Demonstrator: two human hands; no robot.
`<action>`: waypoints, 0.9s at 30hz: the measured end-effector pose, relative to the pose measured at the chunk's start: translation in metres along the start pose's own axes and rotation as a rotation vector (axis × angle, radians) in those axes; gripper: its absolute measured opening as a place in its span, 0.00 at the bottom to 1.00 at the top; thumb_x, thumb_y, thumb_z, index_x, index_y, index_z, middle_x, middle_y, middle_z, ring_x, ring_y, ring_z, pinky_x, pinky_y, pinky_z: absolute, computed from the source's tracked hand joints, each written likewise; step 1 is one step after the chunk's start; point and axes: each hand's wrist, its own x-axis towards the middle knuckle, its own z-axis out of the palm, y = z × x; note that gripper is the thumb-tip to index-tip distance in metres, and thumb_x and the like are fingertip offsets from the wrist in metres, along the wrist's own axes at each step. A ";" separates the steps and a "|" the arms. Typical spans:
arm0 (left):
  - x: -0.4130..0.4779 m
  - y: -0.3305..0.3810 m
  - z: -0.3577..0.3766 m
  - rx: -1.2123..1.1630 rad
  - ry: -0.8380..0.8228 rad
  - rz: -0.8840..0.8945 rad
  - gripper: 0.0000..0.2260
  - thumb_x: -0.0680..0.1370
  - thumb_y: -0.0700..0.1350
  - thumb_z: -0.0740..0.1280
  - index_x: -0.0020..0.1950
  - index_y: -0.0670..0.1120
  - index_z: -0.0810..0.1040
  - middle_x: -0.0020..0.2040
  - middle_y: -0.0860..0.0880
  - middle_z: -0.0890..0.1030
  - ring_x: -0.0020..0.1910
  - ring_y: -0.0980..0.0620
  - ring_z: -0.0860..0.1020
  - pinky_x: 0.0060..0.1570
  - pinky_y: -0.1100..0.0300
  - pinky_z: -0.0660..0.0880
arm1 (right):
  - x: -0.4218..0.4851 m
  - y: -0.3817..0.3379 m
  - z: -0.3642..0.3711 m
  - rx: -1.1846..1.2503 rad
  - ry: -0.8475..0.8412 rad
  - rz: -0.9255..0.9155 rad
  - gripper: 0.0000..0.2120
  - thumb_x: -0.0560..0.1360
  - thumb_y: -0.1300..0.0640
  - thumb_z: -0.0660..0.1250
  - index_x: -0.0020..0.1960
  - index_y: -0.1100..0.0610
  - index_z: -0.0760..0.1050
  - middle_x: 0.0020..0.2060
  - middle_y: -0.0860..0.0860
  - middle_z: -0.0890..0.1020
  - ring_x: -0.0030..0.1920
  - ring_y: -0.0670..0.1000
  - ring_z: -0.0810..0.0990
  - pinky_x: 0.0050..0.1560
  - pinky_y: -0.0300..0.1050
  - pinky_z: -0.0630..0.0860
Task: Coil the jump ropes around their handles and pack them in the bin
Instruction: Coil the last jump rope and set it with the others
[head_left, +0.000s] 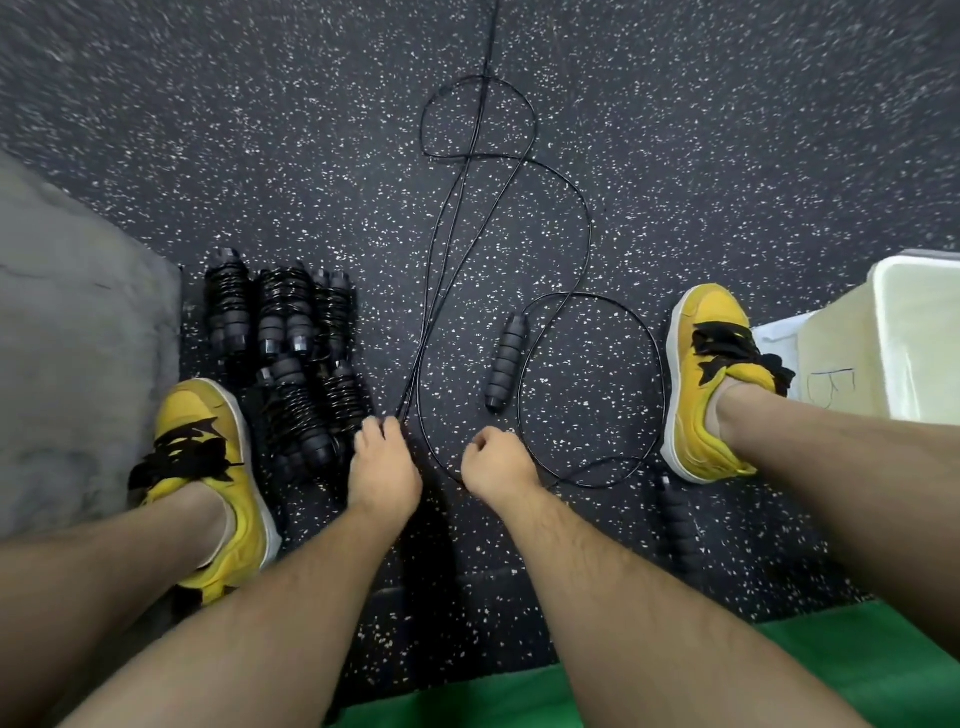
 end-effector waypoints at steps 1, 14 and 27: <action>0.008 -0.001 -0.001 0.019 -0.021 -0.021 0.22 0.75 0.38 0.66 0.68 0.40 0.66 0.65 0.41 0.68 0.63 0.42 0.72 0.59 0.50 0.74 | 0.000 -0.002 0.002 -0.003 -0.010 0.002 0.13 0.77 0.50 0.56 0.54 0.52 0.76 0.54 0.52 0.79 0.53 0.56 0.80 0.55 0.52 0.79; 0.024 0.020 -0.003 -0.019 -0.268 -0.175 0.21 0.81 0.47 0.65 0.70 0.38 0.67 0.68 0.41 0.71 0.65 0.43 0.77 0.58 0.50 0.76 | -0.002 -0.015 0.013 0.044 -0.078 -0.070 0.13 0.79 0.56 0.55 0.56 0.51 0.77 0.55 0.50 0.81 0.52 0.54 0.79 0.46 0.42 0.71; -0.048 0.021 -0.138 -0.666 0.054 -0.077 0.04 0.80 0.47 0.62 0.50 0.48 0.73 0.44 0.49 0.81 0.45 0.47 0.79 0.40 0.55 0.71 | -0.071 -0.108 -0.063 0.516 -0.037 -0.237 0.08 0.76 0.58 0.68 0.46 0.60 0.84 0.33 0.49 0.81 0.34 0.47 0.77 0.33 0.34 0.74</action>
